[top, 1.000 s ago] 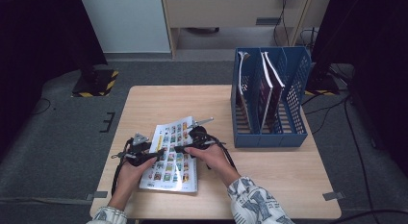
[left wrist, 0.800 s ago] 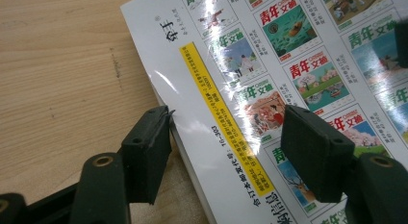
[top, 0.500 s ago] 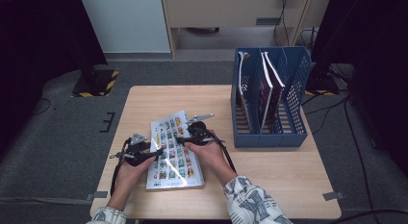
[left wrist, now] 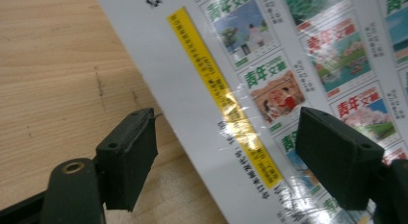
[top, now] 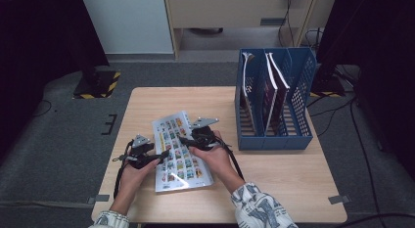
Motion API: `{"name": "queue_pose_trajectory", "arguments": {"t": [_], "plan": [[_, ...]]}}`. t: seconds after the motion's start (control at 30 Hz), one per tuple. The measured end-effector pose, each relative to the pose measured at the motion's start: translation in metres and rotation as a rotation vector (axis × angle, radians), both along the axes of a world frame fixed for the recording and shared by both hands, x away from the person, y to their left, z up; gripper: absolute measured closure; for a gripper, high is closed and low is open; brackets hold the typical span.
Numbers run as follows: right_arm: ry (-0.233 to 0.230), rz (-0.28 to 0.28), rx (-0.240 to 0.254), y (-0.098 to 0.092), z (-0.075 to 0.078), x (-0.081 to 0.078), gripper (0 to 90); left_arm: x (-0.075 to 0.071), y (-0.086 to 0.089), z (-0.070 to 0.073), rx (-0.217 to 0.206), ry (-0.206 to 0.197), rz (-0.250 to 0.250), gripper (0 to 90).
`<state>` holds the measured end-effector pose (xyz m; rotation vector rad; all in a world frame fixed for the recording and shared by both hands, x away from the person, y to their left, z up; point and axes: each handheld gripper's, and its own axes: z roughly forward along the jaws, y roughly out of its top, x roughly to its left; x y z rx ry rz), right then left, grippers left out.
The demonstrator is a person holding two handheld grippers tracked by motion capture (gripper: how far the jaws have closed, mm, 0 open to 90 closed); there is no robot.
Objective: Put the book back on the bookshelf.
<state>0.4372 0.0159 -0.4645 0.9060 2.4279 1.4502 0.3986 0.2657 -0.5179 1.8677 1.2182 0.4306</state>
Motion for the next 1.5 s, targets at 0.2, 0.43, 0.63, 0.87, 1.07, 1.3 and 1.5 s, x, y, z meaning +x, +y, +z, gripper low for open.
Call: {"name": "queue_pose_trajectory", "arguments": {"t": [0.2, 0.43, 0.63, 0.87, 1.07, 1.3, 1.5], "plan": [[-0.049, -0.008, 0.056, -0.017, -0.001, -0.006, 70.7, 0.001, -0.002, -0.001, -0.037, 0.009, -0.023, 18.9], [-0.054, -0.005, 0.068, -0.025, -0.001, -0.007, 71.1, 0.002, -0.004, -0.002, -0.042, 0.015, -0.034, 15.7], [-0.053, -0.011, 0.087, -0.026, 0.0, -0.009, 71.8, 0.002, -0.008, -0.006, -0.029, 0.038, -0.054, 14.7], [-0.073, -0.004, 0.106, -0.025, 0.004, -0.011, 72.6, 0.003, -0.007, -0.007, -0.047, 0.044, -0.052, 12.7], [-0.081, -0.004, 0.115, -0.026, 0.006, -0.011, 73.1, 0.003, -0.008, -0.006, -0.06, 0.039, -0.063, 13.6], [-0.098, 0.01, 0.112, -0.024, 0.009, -0.012, 73.2, 0.003, -0.011, -0.004, -0.087, 0.041, -0.119, 17.0], [-0.108, 0.015, 0.12, -0.024, 0.012, -0.015, 73.3, 0.004, -0.015, -0.003, -0.132, 0.043, -0.145, 17.6]]}}
